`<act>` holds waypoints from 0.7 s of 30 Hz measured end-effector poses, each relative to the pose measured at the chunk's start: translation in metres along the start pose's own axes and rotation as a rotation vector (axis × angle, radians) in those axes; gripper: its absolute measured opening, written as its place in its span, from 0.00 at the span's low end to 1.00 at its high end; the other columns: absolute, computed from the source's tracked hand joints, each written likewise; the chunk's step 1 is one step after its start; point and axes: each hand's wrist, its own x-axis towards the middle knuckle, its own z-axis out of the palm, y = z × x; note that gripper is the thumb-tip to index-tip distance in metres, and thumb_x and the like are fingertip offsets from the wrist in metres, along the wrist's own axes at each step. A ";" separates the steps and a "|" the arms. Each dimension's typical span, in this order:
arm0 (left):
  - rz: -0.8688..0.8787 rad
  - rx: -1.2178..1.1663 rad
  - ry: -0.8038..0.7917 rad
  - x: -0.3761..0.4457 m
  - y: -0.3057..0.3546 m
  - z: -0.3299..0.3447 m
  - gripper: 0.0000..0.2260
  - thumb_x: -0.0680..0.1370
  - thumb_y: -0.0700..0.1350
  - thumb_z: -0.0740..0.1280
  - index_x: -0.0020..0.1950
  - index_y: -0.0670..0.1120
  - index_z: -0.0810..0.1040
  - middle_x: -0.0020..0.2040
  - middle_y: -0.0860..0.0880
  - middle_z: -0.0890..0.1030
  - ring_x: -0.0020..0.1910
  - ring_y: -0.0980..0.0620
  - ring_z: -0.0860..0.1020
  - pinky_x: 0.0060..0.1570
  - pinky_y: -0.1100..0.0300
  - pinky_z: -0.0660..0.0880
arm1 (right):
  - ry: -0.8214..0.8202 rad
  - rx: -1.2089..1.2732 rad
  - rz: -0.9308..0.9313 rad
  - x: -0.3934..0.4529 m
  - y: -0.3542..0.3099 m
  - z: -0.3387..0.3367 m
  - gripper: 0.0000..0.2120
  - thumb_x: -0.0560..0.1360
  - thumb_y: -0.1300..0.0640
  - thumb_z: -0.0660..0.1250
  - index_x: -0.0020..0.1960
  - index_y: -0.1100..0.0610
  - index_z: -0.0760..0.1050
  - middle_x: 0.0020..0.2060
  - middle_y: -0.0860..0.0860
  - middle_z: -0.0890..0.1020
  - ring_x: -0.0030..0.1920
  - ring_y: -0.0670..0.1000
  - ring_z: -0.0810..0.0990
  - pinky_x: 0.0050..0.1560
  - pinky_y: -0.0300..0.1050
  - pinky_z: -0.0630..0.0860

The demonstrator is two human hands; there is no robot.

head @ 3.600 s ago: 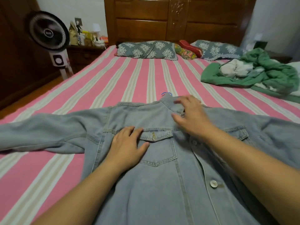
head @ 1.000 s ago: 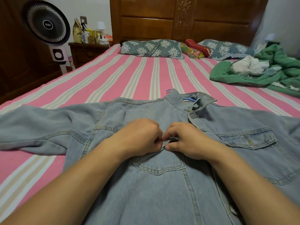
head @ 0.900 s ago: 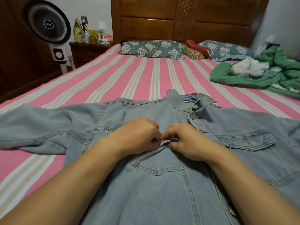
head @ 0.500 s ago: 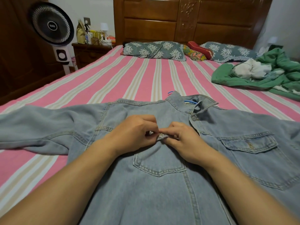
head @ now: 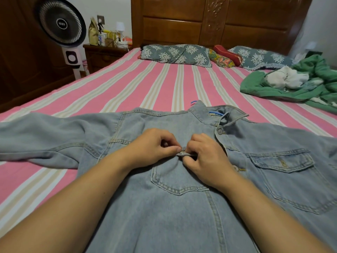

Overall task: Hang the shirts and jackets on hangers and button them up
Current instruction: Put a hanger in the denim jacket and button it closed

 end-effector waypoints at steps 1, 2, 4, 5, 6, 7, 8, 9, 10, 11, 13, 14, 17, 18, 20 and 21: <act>-0.023 -0.021 -0.030 0.000 0.000 -0.001 0.02 0.77 0.46 0.75 0.48 0.50 0.87 0.41 0.52 0.85 0.42 0.55 0.81 0.42 0.65 0.74 | 0.016 -0.011 -0.006 0.000 -0.002 0.001 0.09 0.69 0.53 0.67 0.34 0.52 0.68 0.34 0.44 0.66 0.39 0.47 0.65 0.37 0.45 0.63; -0.035 -0.032 -0.057 0.001 0.000 -0.002 0.03 0.77 0.46 0.75 0.48 0.50 0.87 0.41 0.52 0.86 0.42 0.54 0.81 0.43 0.64 0.75 | 0.025 -0.018 -0.011 0.000 -0.004 0.001 0.10 0.69 0.52 0.65 0.33 0.52 0.66 0.34 0.44 0.66 0.39 0.47 0.65 0.36 0.46 0.63; -0.049 -0.035 -0.088 0.002 0.002 -0.004 0.02 0.77 0.46 0.75 0.48 0.50 0.87 0.41 0.52 0.86 0.43 0.54 0.82 0.44 0.62 0.76 | 0.030 -0.023 -0.021 -0.001 -0.005 0.003 0.10 0.69 0.51 0.64 0.33 0.52 0.65 0.34 0.45 0.66 0.39 0.48 0.65 0.35 0.47 0.65; -0.057 -0.040 -0.094 0.002 0.002 -0.005 0.02 0.77 0.46 0.75 0.47 0.50 0.87 0.41 0.52 0.86 0.42 0.54 0.82 0.43 0.62 0.76 | 0.038 -0.023 -0.026 -0.001 -0.005 0.003 0.10 0.70 0.51 0.64 0.33 0.52 0.66 0.34 0.45 0.66 0.39 0.48 0.65 0.35 0.47 0.65; -0.064 -0.047 -0.096 0.002 0.003 -0.006 0.02 0.77 0.46 0.75 0.46 0.49 0.87 0.40 0.51 0.85 0.41 0.54 0.81 0.43 0.61 0.76 | 0.051 -0.022 -0.030 -0.002 -0.004 0.004 0.10 0.70 0.51 0.64 0.33 0.52 0.67 0.35 0.44 0.66 0.39 0.48 0.65 0.35 0.47 0.65; -0.067 -0.052 -0.098 0.002 0.003 -0.008 0.03 0.77 0.46 0.75 0.45 0.48 0.86 0.39 0.50 0.85 0.39 0.54 0.81 0.41 0.61 0.75 | 0.069 -0.021 -0.034 -0.002 -0.004 0.004 0.10 0.70 0.51 0.64 0.33 0.52 0.67 0.35 0.43 0.65 0.40 0.47 0.64 0.35 0.47 0.66; -0.067 -0.048 -0.097 0.002 0.004 -0.008 0.05 0.77 0.46 0.75 0.44 0.46 0.84 0.38 0.51 0.84 0.37 0.56 0.80 0.40 0.62 0.75 | 0.086 -0.019 -0.038 -0.002 -0.003 0.004 0.09 0.70 0.51 0.64 0.34 0.52 0.67 0.36 0.43 0.65 0.40 0.47 0.64 0.35 0.47 0.66; -0.068 -0.037 -0.095 0.002 0.004 -0.008 0.06 0.77 0.46 0.75 0.42 0.45 0.83 0.37 0.52 0.84 0.36 0.59 0.78 0.38 0.65 0.74 | 0.098 -0.020 -0.038 -0.002 -0.003 0.004 0.09 0.70 0.51 0.64 0.34 0.52 0.67 0.36 0.43 0.65 0.40 0.47 0.64 0.35 0.48 0.67; -0.073 -0.024 -0.092 0.002 0.005 -0.008 0.07 0.77 0.46 0.75 0.42 0.45 0.82 0.36 0.53 0.83 0.35 0.61 0.77 0.37 0.67 0.72 | 0.104 -0.019 -0.039 -0.002 -0.003 0.004 0.09 0.70 0.51 0.64 0.34 0.52 0.67 0.36 0.43 0.65 0.40 0.47 0.65 0.35 0.48 0.68; -0.077 -0.006 -0.088 0.002 0.005 -0.007 0.07 0.77 0.46 0.75 0.42 0.45 0.82 0.36 0.53 0.82 0.34 0.62 0.77 0.37 0.68 0.72 | 0.104 -0.018 -0.043 -0.001 -0.003 0.004 0.10 0.70 0.51 0.64 0.34 0.52 0.67 0.36 0.43 0.65 0.40 0.48 0.65 0.35 0.48 0.68; -0.068 0.033 -0.091 0.002 0.006 -0.006 0.07 0.77 0.47 0.74 0.43 0.45 0.81 0.37 0.53 0.83 0.36 0.61 0.78 0.38 0.67 0.72 | 0.097 -0.018 -0.050 -0.001 -0.002 0.005 0.10 0.70 0.51 0.65 0.33 0.52 0.67 0.35 0.43 0.66 0.39 0.48 0.65 0.34 0.48 0.68; -0.061 0.045 -0.101 0.003 0.006 -0.006 0.06 0.78 0.47 0.74 0.45 0.46 0.82 0.40 0.53 0.83 0.38 0.60 0.78 0.39 0.67 0.73 | 0.091 -0.014 -0.047 -0.001 -0.002 0.005 0.10 0.70 0.51 0.65 0.33 0.51 0.67 0.35 0.42 0.66 0.39 0.47 0.65 0.35 0.47 0.67; -0.023 0.116 -0.188 0.003 0.008 -0.004 0.09 0.78 0.47 0.72 0.57 0.51 0.82 0.46 0.55 0.82 0.44 0.61 0.79 0.46 0.69 0.72 | 0.002 0.064 -0.017 0.001 0.005 0.004 0.07 0.71 0.53 0.71 0.35 0.51 0.78 0.36 0.42 0.72 0.40 0.46 0.69 0.39 0.43 0.66; 0.001 0.165 -0.220 0.003 0.009 -0.003 0.10 0.78 0.47 0.72 0.59 0.52 0.83 0.46 0.55 0.81 0.43 0.61 0.77 0.45 0.71 0.71 | -0.067 0.109 -0.001 0.001 0.008 0.000 0.03 0.72 0.53 0.72 0.39 0.49 0.83 0.37 0.41 0.74 0.42 0.45 0.72 0.42 0.42 0.67; 0.027 0.224 -0.244 0.003 0.010 -0.001 0.09 0.76 0.45 0.73 0.56 0.50 0.85 0.44 0.55 0.79 0.40 0.63 0.76 0.43 0.73 0.68 | -0.237 0.173 0.038 0.003 0.011 -0.007 0.08 0.72 0.55 0.71 0.47 0.45 0.87 0.40 0.39 0.77 0.46 0.44 0.74 0.49 0.39 0.69; 0.017 0.216 -0.227 0.003 0.009 0.000 0.07 0.75 0.44 0.73 0.52 0.49 0.85 0.42 0.56 0.78 0.39 0.63 0.75 0.41 0.73 0.68 | -0.293 0.201 0.066 0.003 0.011 -0.010 0.12 0.71 0.57 0.68 0.48 0.45 0.87 0.42 0.38 0.77 0.49 0.44 0.74 0.52 0.38 0.69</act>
